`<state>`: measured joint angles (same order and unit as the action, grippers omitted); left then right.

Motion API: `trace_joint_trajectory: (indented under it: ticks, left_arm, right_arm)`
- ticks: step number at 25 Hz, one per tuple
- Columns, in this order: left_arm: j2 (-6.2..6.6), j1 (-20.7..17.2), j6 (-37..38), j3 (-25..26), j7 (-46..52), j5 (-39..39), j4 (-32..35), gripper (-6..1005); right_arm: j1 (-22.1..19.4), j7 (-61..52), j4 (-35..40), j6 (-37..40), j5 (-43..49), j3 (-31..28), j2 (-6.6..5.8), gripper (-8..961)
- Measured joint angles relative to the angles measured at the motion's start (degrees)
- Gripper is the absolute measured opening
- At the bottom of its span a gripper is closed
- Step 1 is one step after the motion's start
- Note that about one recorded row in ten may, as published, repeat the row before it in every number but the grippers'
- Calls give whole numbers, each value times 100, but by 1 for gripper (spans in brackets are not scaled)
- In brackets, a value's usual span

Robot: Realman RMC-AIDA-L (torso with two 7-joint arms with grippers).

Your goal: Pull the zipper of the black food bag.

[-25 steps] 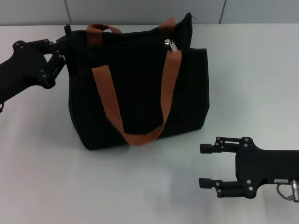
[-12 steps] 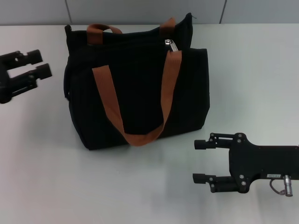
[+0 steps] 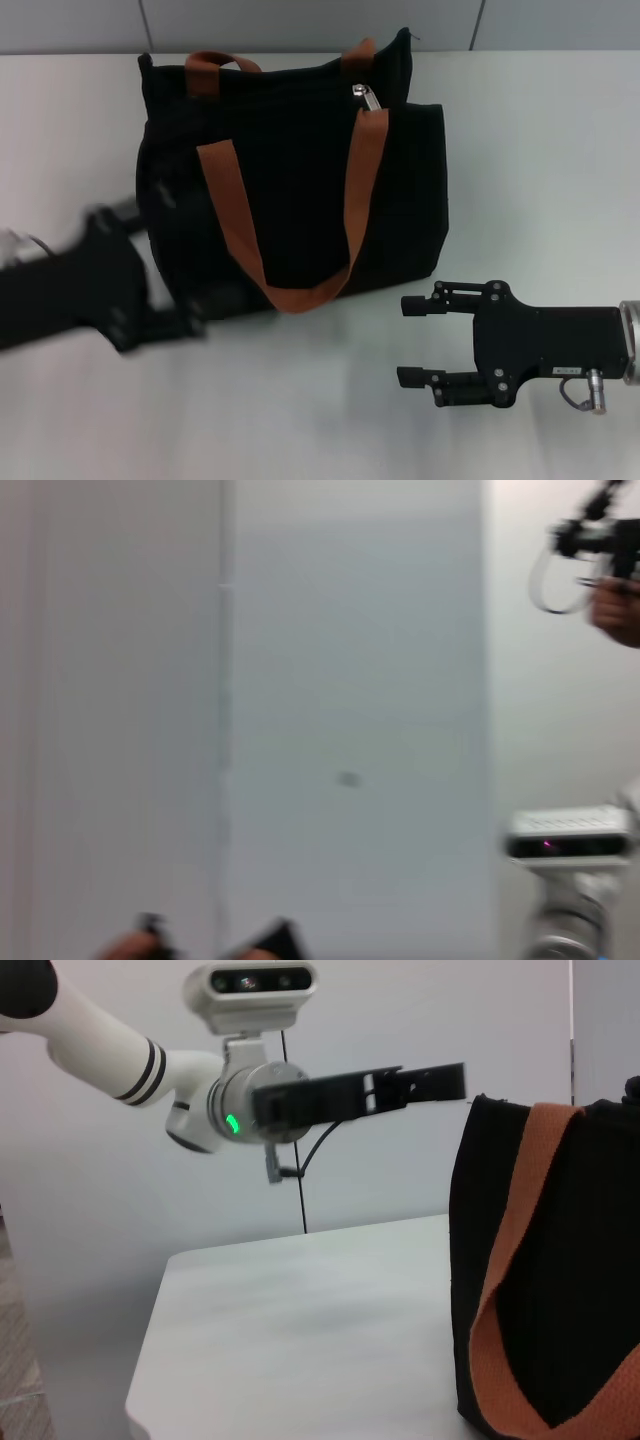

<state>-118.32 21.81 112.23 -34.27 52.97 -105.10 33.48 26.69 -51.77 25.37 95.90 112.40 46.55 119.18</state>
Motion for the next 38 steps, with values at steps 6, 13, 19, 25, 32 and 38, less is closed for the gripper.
trace_joint_trajectory:
  ticks: [6, 13, 19, 25, 32, 38]
  left_arm:
    - [16, 0, -531, -1028, -299, -255, -710, 829]
    - [25, -92, -1000, -1102, -260, -504, -783, 829]
    - [38, -86, -1000, -1109, -251, -515, -822, 829]
    - [43, -94, -1008, -1114, -245, -519, -825, 829]
    - [46, -106, -1012, -1117, -243, -521, -826, 829]
    - [46, -113, -1011, -1098, -243, -521, -826, 829]
  right_arm:
    - [32, 34, -40, -2, 65, 47, 1, 730]
    - [126, 444, -395, -47, 127, 61, 9, 730]
    - [150, 524, -471, -88, 132, 57, 9, 730]
    - [148, 526, -479, -90, 133, 56, 9, 730]
    - [145, 527, -472, -86, 123, 41, 9, 730]
    - [144, 528, -472, -83, 105, 40, 9, 730]
